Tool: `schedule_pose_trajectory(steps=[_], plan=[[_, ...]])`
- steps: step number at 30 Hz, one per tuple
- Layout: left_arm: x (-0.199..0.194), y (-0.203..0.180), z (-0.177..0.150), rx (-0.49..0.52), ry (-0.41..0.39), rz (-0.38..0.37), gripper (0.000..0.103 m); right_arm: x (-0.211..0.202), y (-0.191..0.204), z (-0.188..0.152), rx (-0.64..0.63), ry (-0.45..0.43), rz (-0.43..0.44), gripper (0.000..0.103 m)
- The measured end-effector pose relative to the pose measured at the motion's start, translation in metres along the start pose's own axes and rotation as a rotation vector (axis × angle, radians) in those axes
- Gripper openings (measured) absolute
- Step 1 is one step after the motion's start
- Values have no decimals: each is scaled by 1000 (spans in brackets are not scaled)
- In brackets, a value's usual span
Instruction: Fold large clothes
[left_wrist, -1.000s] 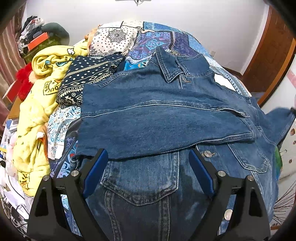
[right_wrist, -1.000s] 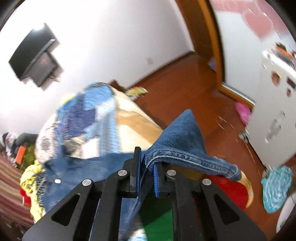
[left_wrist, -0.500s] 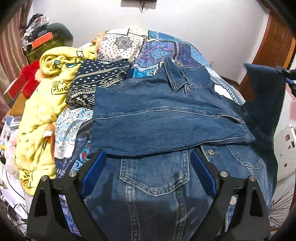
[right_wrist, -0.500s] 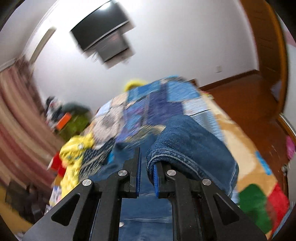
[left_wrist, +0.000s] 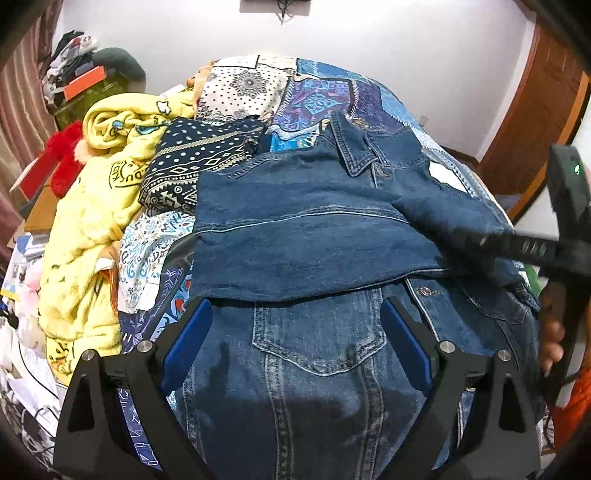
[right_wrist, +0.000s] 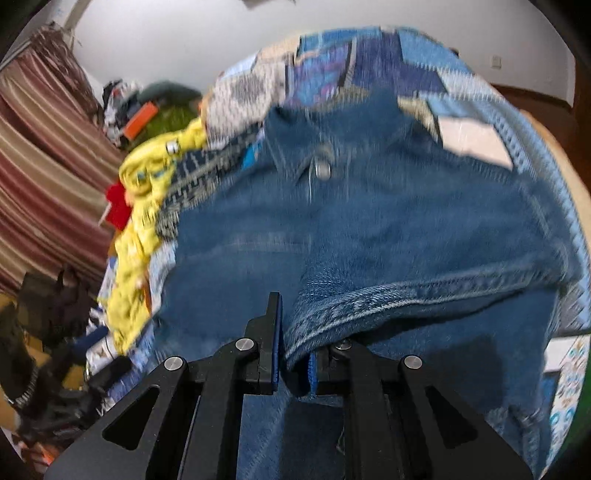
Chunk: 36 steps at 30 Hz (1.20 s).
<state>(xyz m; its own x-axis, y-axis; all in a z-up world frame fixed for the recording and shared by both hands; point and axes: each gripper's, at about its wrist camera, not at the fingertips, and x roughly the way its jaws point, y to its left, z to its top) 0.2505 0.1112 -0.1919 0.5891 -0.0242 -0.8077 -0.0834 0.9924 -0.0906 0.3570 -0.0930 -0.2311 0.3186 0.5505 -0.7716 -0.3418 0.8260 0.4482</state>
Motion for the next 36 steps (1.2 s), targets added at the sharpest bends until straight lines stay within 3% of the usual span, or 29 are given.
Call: schedule_pose_trajectory(steps=[6,9,11,14,19,24,31,33,36], plan=[[1,-27,13,51,-7,-7,92,1,2,-23,-39,109,-4,15],[1,-45,25,90,-14,-17,92,-17,-6,-31,-39,98,27,19],[2,-62,35,121,-22,-32,92,-31,-10,-33,-50,68,13,34],[3,-86,49,166,-34,-54,92,-67,-21,-37,-76,-49,-43,51],[16,-139,70,271,-37,-100,93,-109,-55,-39,-29,-175,-156,53],[43,-192,75,420,6,-113,93,-128,-96,-42,57,-212,-267,53],[100,-247,60,555,123,-135,91,-114,-131,-54,157,-169,-283,53],[118,-259,52,593,156,-131,76,-108,-140,-59,189,-153,-264,53],[138,-269,47,612,172,-112,73,-98,-149,-62,225,-127,-247,53]])
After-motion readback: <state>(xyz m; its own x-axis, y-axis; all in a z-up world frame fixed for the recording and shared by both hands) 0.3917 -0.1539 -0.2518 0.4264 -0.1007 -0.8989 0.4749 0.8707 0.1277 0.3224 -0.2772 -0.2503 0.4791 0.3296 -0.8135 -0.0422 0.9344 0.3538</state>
